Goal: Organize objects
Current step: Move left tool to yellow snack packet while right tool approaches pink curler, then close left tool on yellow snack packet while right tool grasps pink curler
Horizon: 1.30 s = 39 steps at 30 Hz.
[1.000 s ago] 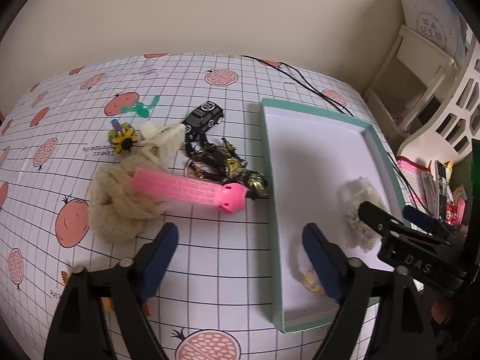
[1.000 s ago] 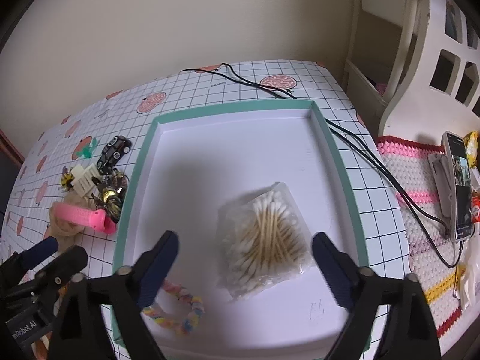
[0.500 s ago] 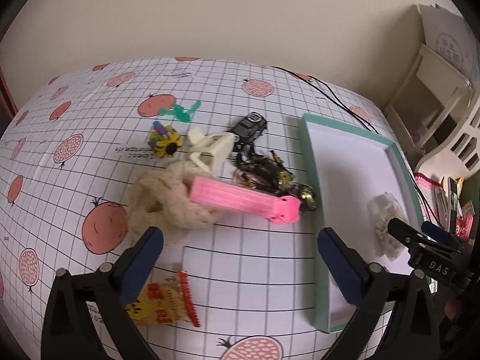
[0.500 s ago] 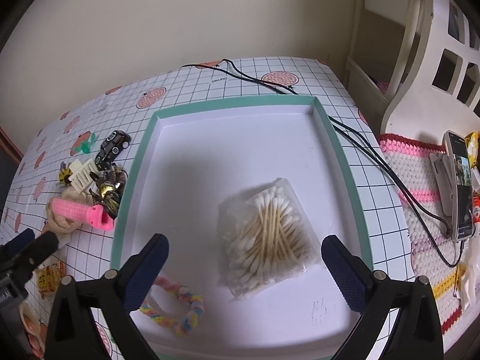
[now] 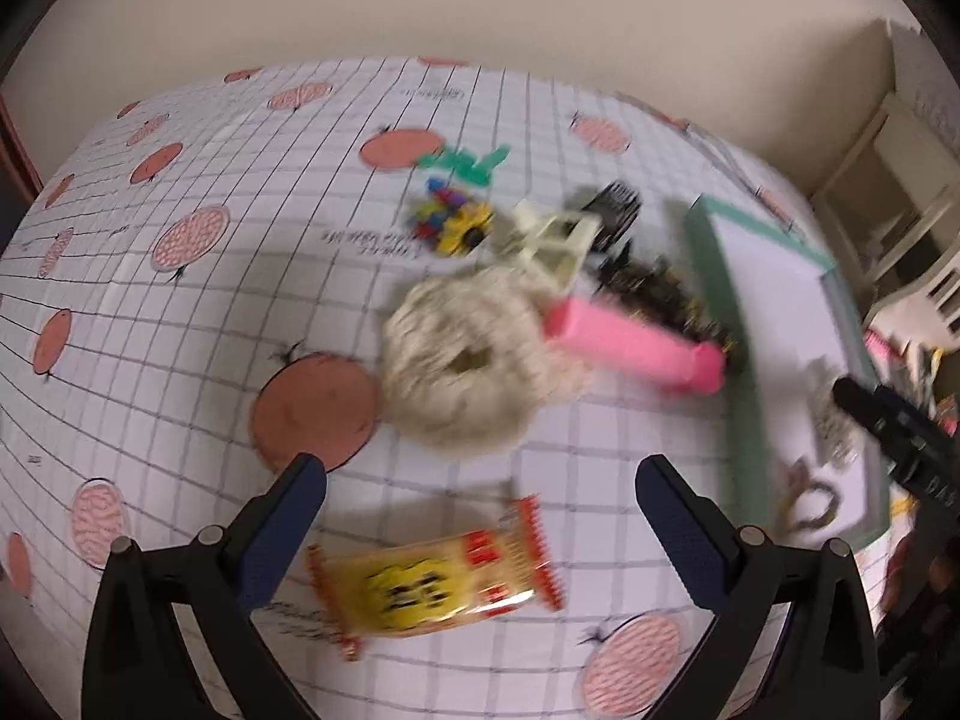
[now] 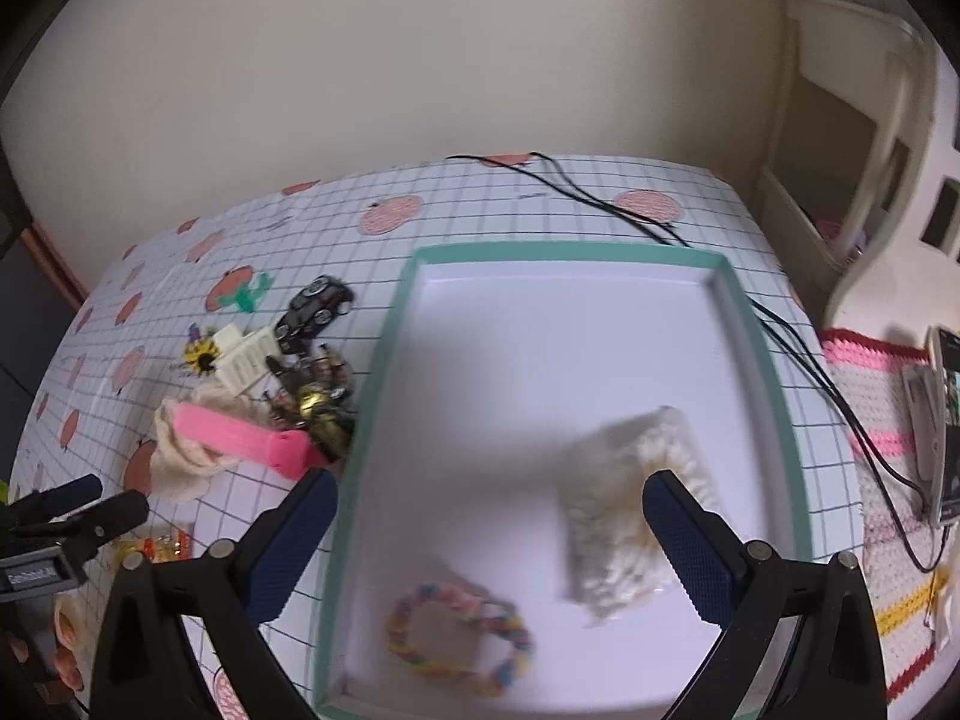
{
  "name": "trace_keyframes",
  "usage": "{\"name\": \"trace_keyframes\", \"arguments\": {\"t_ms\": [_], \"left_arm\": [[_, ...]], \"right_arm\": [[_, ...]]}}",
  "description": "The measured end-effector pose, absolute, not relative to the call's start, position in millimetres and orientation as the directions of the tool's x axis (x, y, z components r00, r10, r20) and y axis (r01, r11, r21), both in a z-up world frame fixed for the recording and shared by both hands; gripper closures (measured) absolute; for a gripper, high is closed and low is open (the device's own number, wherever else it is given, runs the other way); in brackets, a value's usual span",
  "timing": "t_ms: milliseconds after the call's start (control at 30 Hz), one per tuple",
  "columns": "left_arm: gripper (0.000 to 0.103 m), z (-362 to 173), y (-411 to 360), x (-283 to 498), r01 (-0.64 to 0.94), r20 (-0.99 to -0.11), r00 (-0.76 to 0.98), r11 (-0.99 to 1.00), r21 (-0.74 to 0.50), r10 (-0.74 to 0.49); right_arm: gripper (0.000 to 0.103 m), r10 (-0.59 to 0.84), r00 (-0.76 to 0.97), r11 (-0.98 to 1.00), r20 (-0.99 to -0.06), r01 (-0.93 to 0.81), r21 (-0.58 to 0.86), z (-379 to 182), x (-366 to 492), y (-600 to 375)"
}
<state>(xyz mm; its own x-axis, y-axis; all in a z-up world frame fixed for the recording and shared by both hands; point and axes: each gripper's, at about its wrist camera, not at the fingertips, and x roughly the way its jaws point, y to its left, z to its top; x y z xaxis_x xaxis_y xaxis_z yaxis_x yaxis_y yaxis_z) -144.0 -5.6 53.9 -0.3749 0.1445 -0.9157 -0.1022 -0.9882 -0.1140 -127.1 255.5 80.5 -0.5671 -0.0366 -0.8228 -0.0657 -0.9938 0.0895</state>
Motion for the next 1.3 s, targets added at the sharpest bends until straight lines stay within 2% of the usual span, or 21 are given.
{"name": "trace_keyframes", "arguments": {"t_ms": [367, 633, 833, 1067, 1300], "left_arm": [[0.0, 23, -11, -133, -0.239, -0.972, -0.199, -0.968, -0.074, 0.123], [0.0, 8, 9, -123, -0.336, -0.988, -0.153, -0.941, 0.037, 0.016], [0.0, 13, -12, -130, -0.221, -0.978, -0.202, -0.97, 0.103, -0.058], [0.001, 12, -44, -136, -0.053, -0.98, -0.185, -0.995, 0.08, -0.069], [0.001, 13, -65, -135, 0.043, -0.982, -0.182, -0.998, 0.041, -0.048]], "right_arm": [[0.0, -0.057, -0.551, -0.997, -0.833, -0.007, 0.073, 73, -131, 223], [0.0, -0.05, -0.54, -0.998, -0.84, -0.004, 0.062, 70, -132, 221], [0.0, -0.057, -0.54, -0.998, -0.84, 0.001, 0.067, 69, -132, 220], [0.0, -0.071, -0.54, -0.997, -0.839, 0.045, 0.056, 66, -136, 200], [0.0, -0.091, -0.54, -0.989, -0.837, 0.145, 0.014, 60, -145, 156]]}}
